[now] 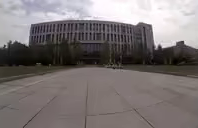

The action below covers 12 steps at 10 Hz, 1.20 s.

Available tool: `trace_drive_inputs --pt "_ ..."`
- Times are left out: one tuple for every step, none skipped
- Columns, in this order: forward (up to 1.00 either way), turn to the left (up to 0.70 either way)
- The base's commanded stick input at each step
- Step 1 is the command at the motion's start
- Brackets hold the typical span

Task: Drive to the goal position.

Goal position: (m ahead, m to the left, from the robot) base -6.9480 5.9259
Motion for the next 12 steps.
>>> trace_drive_inputs --pt "0.70 0.00" --pt "0.70 0.00" --pt "0.70 0.00" --pt "0.70 0.00" --pt "0.70 0.00" --pt "0.70 0.00" --pt "0.70 0.00" --pt "0.70 0.00" --pt "0.70 0.00" --pt "0.70 0.00" --pt "0.70 0.00" --pt "0.70 0.00"
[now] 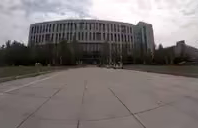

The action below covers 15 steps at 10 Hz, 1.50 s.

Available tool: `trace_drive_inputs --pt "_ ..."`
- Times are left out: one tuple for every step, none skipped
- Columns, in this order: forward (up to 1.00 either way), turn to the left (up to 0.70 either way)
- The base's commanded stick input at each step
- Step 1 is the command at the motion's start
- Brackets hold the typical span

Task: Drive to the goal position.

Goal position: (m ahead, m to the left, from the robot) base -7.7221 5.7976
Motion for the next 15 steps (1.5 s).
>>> trace_drive_inputs --pt "0.70 0.00" --pt "0.70 0.00" --pt "0.70 0.00" --pt "0.70 0.00" --pt "0.70 0.00" --pt "0.70 0.00" --pt "0.70 0.00" --pt "0.70 0.00" --pt "0.70 0.00" --pt "0.70 0.00" --pt "0.70 0.00" --pt "0.70 0.00" --pt "0.70 0.00" --pt "0.70 0.00" --pt "0.70 0.00"
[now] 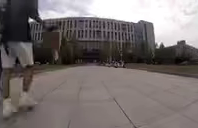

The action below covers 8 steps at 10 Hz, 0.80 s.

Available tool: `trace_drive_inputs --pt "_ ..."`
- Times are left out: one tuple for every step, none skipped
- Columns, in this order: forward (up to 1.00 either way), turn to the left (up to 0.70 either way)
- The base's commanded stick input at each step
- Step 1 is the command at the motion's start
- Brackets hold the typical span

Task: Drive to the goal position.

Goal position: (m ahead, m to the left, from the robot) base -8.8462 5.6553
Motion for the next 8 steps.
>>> trace_drive_inputs --pt "0.70 0.00" --pt "0.70 0.00" --pt "0.70 0.00" --pt "0.70 0.00" --pt "0.70 0.00" --pt "0.70 0.00" --pt "0.70 0.00" --pt "0.70 0.00"
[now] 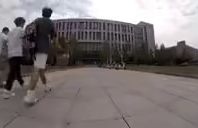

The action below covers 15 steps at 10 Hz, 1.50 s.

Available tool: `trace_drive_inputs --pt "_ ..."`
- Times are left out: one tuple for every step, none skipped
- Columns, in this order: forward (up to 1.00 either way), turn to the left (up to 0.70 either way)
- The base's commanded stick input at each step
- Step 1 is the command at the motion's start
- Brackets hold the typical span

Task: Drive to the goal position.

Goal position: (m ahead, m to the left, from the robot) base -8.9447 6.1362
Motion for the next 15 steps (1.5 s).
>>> trace_drive_inputs --pt "0.70 0.26" --pt "0.70 0.30" --pt "0.70 0.21" --pt "0.70 0.00" --pt "0.70 0.00" --pt "0.70 0.00" --pt "0.70 0.00" --pt "0.70 0.00" --pt "0.70 0.00" --pt "0.70 0.00" --pt "0.70 0.00" --pt "0.70 0.00" --pt "0.70 0.00" --pt "0.70 0.00" --pt "0.70 0.00"
